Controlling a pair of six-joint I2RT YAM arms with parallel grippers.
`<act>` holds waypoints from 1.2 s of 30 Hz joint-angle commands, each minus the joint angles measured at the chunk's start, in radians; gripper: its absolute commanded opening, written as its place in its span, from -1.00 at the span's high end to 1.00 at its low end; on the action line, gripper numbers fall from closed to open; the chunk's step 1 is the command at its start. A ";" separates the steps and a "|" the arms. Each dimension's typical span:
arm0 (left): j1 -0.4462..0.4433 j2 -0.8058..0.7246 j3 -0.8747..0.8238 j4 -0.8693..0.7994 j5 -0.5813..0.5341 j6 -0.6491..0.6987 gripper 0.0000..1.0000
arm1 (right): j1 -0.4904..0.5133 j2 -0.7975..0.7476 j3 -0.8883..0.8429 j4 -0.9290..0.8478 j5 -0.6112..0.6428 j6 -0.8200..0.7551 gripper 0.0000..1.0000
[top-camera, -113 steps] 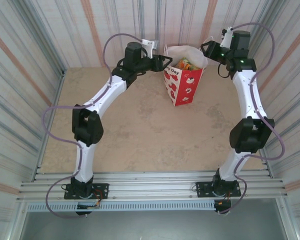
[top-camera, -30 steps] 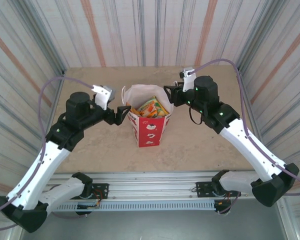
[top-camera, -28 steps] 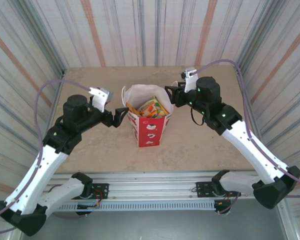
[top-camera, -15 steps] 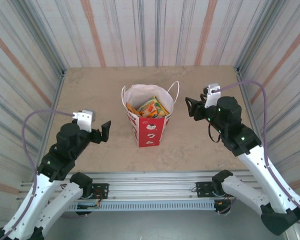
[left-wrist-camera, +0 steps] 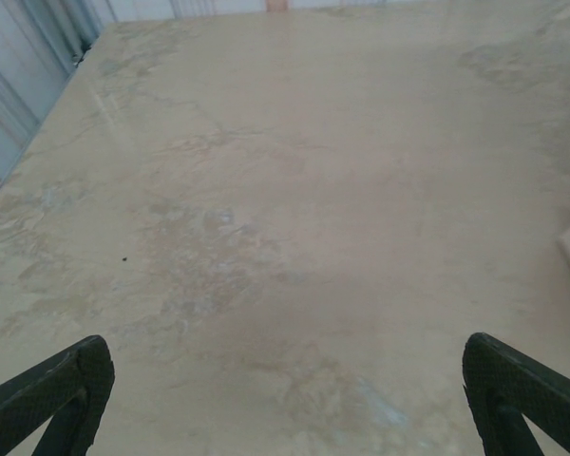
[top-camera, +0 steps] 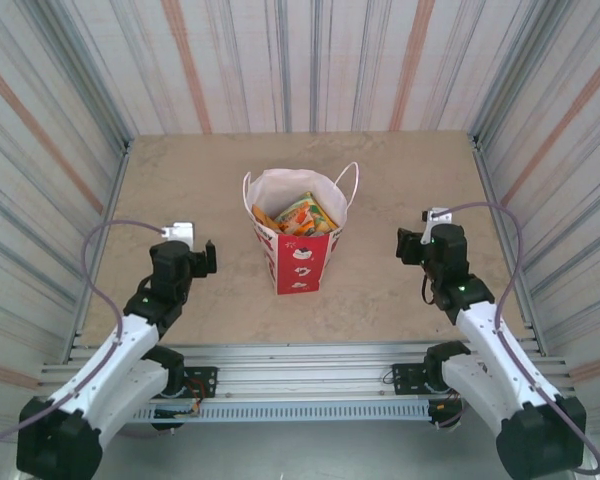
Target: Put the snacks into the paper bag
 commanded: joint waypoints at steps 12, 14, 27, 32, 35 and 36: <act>0.263 0.358 -0.161 0.747 0.256 0.133 -0.97 | -0.201 0.427 -0.152 0.686 -0.071 -0.160 -0.61; 0.263 0.432 -0.151 0.844 0.286 0.146 -0.97 | -0.203 0.467 -0.153 0.744 -0.077 -0.166 -0.68; 0.299 0.718 0.000 0.845 0.316 0.128 -0.97 | -0.234 0.720 -0.134 0.996 -0.150 -0.173 -0.98; 0.299 0.719 0.003 0.835 0.317 0.130 -0.97 | -0.262 0.733 -0.093 0.933 -0.193 -0.149 -0.98; 0.297 0.717 0.005 0.827 0.316 0.130 -0.97 | -0.272 0.735 -0.090 0.924 -0.208 -0.142 -0.98; 0.296 0.712 0.006 0.822 0.317 0.132 -0.97 | -0.273 0.732 -0.090 0.921 -0.208 -0.142 -0.98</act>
